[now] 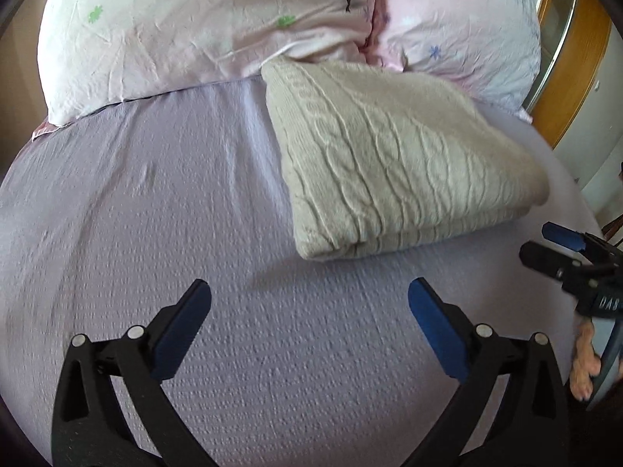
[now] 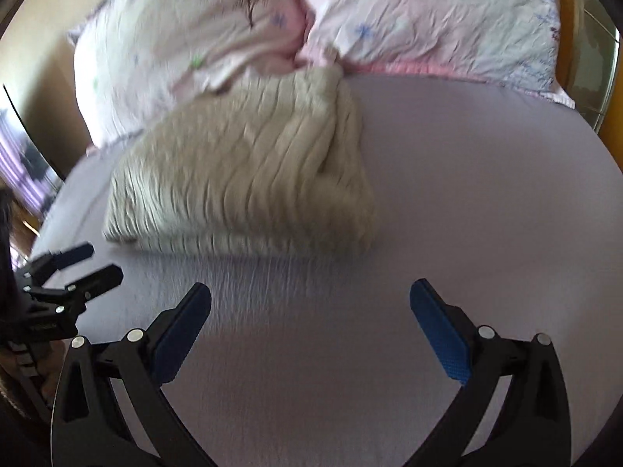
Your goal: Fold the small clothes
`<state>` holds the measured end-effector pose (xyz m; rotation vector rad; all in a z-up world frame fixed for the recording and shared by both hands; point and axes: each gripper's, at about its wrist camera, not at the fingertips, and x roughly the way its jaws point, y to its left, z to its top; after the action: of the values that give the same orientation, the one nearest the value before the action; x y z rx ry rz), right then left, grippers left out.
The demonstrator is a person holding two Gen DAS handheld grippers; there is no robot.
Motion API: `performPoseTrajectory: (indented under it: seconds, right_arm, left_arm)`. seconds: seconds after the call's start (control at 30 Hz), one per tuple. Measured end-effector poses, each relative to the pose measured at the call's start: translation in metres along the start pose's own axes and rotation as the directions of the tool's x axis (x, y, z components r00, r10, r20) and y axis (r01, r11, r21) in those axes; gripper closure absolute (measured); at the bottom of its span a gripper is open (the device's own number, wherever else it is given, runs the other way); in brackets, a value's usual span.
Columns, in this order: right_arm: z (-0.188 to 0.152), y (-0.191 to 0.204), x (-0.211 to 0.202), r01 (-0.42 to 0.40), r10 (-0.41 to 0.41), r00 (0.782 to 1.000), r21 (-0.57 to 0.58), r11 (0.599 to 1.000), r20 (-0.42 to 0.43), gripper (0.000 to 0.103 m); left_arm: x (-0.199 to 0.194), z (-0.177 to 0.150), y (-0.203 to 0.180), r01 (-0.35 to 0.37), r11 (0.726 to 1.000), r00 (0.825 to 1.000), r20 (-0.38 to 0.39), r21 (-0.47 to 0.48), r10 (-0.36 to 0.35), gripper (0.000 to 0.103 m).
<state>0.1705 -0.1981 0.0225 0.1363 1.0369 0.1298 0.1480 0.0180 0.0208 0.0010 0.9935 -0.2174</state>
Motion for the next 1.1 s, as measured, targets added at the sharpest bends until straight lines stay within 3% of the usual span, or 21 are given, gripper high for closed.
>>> performPoseTrajectory:
  seconds: [0.33,0.5,1.1]
  right_arm:
    - [-0.005,0.022,0.009,0.072,-0.073,0.997,-0.099,0.992,-0.008,0.001]
    - [-0.007,0.030,0.013,0.111,-0.113,0.994,-0.139,0.984,-0.006,0.001]
    - [-0.007,0.029,0.013,0.105,-0.107,0.994,-0.140,0.985,-0.004,0.001]
  left_arm:
    - [0.010,-0.004,-0.013,-0.085,0.995,0.996,-0.015,0.057,0.086,0.002]
    - [0.009,-0.005,-0.012,-0.084,0.995,0.996,-0.001,0.052,0.084,0.002]
    - [0.008,-0.006,-0.014,-0.087,0.995,0.996,0.018,0.049,0.086,0.002]
